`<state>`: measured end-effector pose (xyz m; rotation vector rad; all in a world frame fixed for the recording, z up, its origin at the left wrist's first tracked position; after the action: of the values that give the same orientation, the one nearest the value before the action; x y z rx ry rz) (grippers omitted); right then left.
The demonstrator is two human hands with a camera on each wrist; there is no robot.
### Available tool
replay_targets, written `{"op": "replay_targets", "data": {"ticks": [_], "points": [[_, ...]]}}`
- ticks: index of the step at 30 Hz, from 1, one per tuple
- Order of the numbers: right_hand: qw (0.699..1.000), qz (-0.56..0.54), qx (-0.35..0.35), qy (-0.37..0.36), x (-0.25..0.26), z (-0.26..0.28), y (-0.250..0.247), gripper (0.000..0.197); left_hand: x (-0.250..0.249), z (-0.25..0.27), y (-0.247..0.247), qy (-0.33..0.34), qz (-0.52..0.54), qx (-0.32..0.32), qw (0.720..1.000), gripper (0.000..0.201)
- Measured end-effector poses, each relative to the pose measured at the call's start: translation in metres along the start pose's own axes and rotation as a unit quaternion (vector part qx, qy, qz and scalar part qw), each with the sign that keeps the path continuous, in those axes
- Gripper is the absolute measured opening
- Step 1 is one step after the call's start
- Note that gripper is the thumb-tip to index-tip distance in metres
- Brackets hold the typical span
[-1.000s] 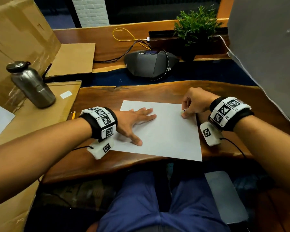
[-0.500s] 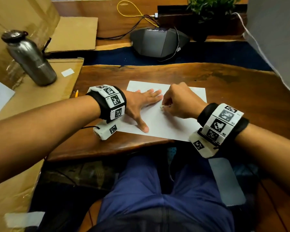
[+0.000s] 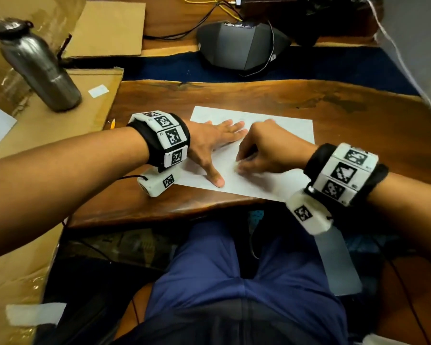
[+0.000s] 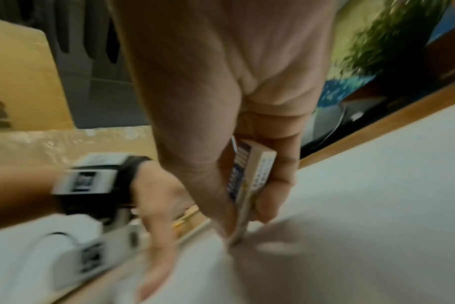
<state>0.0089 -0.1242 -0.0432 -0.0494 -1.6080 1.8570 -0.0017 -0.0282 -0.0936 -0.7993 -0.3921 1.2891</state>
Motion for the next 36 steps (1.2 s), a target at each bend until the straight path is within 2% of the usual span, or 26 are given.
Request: {"op": "replay_targets", "data": {"ticks": [2, 4, 8, 9, 12, 14, 18, 19, 23, 25, 27, 29, 34, 36], "points": [[0.998, -0.002, -0.050, 0.036, -0.018, -0.007, -0.016, 0.012, 0.002, -0.002, 0.001, -0.002, 0.002, -0.003, 1.000, 0.136], [0.996, 0.015, -0.069, 0.045, -0.020, -0.007, -0.017, 0.014, 0.000, 0.001, 0.001, -0.004, 0.003, -0.003, 1.000, 0.135], [1.000, 0.019, -0.001, -0.017, 0.017, 0.005, 0.008, 0.009, -0.001, 0.003, -0.001, -0.007, 0.007, -0.002, 1.000, 0.133], [1.000, 0.017, 0.008, -0.012, 0.015, 0.003, 0.008, 0.009, -0.002, 0.003, -0.001, -0.007, 0.008, -0.001, 1.000, 0.132], [0.998, 0.003, -0.040, 0.048, -0.016, -0.009, -0.013, 0.008, -0.002, 0.003, 0.000, -0.007, 0.007, 0.001, 1.000, 0.132], [0.996, 0.023, -0.058, 0.056, -0.019, -0.010, -0.016, 0.006, -0.003, 0.005, -0.001, -0.013, 0.007, 0.004, 1.000, 0.131], [0.999, 0.022, 0.016, -0.024, 0.024, 0.004, 0.013, 0.007, -0.007, 0.008, -0.002, -0.004, 0.014, 0.002, 1.000, 0.130], [0.999, 0.020, 0.024, -0.023, 0.023, 0.003, 0.012, 0.009, -0.007, 0.009, -0.002, -0.006, 0.016, 0.005, 1.000, 0.129], [0.997, 0.016, -0.042, 0.061, -0.016, -0.011, -0.017, 0.010, -0.007, 0.009, -0.003, -0.017, 0.009, 0.005, 1.000, 0.129], [0.997, 0.030, -0.039, 0.054, -0.006, -0.010, -0.009, 0.008, -0.009, 0.011, -0.004, -0.014, 0.016, 0.003, 1.000, 0.129], [1.000, 0.026, 0.004, 0.010, 0.023, -0.001, 0.010, 0.011, -0.011, 0.013, -0.004, -0.015, 0.023, 0.003, 1.000, 0.129], [0.999, 0.022, 0.029, -0.013, 0.029, 0.001, 0.016, 0.008, -0.012, 0.014, -0.005, -0.021, 0.020, 0.004, 1.000, 0.129], [0.995, 0.037, -0.066, 0.072, -0.020, -0.012, -0.021, 0.004, -0.009, 0.013, -0.003, -0.027, -0.005, 0.010, 1.000, 0.132], [0.997, 0.048, -0.038, 0.048, -0.004, -0.008, -0.010, 0.003, -0.009, 0.012, -0.003, -0.018, 0.009, 0.009, 1.000, 0.128]]}}
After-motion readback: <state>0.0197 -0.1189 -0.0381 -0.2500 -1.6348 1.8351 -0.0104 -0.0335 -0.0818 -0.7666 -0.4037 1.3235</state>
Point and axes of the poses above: each hand's wrist, its own z-axis away from the middle knuckle, its own y-axis out of the palm, x = y × z, the point moved 8 cm from there along -z, towards the middle knuckle, and after that the axes turned 9 degrees about x, right-handed, at the moved point
